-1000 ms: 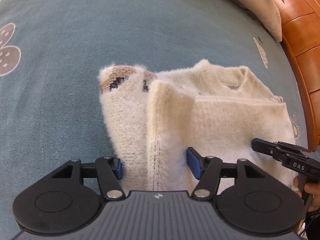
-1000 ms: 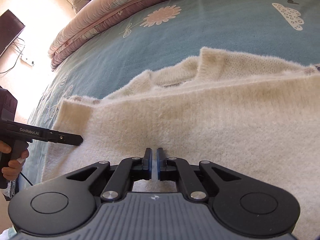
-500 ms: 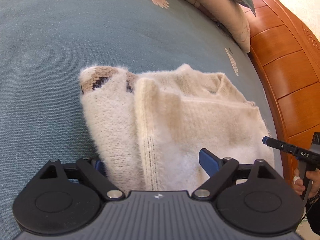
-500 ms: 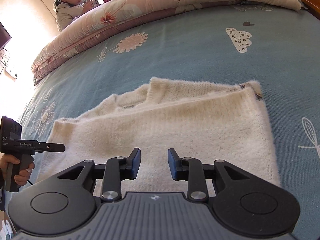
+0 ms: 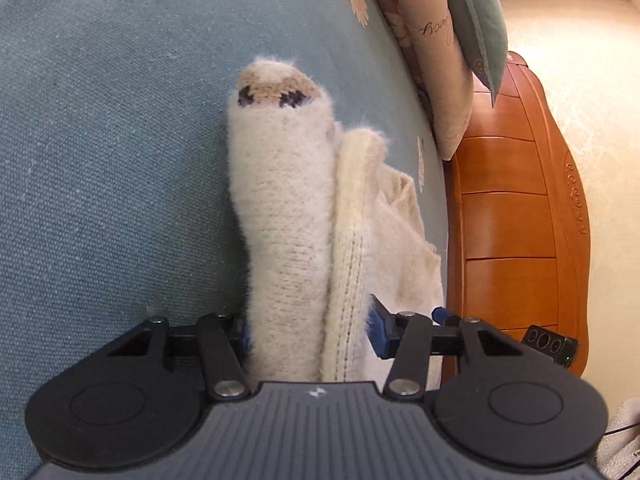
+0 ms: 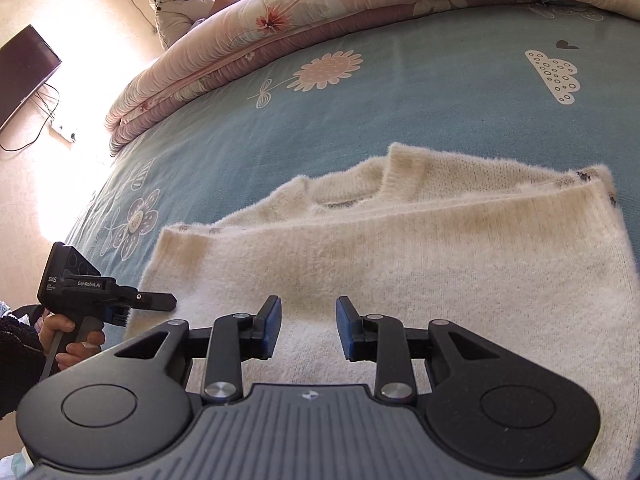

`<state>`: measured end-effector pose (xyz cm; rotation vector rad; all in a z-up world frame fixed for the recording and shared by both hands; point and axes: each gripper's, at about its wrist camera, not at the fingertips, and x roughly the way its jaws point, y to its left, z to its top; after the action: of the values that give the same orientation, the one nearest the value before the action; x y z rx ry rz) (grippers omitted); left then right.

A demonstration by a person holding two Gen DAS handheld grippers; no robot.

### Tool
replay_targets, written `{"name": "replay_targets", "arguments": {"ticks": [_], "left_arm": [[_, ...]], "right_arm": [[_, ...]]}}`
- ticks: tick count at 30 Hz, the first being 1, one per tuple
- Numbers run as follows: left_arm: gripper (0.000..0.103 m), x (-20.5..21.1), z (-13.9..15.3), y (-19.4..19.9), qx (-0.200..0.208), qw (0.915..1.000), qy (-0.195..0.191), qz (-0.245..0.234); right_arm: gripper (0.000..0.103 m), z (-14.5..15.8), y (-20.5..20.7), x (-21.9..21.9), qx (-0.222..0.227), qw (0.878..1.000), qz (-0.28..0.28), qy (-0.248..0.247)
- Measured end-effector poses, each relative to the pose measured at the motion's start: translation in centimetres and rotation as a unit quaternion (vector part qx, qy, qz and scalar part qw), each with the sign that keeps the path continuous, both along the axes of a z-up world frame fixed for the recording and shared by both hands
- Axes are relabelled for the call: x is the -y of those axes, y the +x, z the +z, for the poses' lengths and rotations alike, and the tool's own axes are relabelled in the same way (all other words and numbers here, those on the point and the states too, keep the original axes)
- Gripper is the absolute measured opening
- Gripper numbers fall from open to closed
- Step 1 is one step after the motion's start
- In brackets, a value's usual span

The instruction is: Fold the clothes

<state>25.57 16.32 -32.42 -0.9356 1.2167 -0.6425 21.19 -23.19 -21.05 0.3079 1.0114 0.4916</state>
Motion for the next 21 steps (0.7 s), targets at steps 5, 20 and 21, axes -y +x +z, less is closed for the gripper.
{"name": "replay_targets", "arguments": {"ticks": [5, 20, 21], "left_arm": [[0.034, 0.1, -0.4, 0.6, 0.004, 0.9999, -0.012, 0.003], [0.027, 4.8, 7.7, 0.9, -0.004, 0.9918, 0.128, 0.004], [0.027, 5.2, 8.1, 0.7, -0.006, 0.9910, 0.134, 0.001]], "right_arm": [[0.034, -0.8, -0.2, -1.6, -0.011, 1.000, 0.012, -0.002], [0.026, -2.4, 0.6, -11.0, -0.004, 0.991, 0.113, -0.068], [0.026, -3.1, 0.4, -11.1, 0.002, 0.991, 0.115, -0.072]]}}
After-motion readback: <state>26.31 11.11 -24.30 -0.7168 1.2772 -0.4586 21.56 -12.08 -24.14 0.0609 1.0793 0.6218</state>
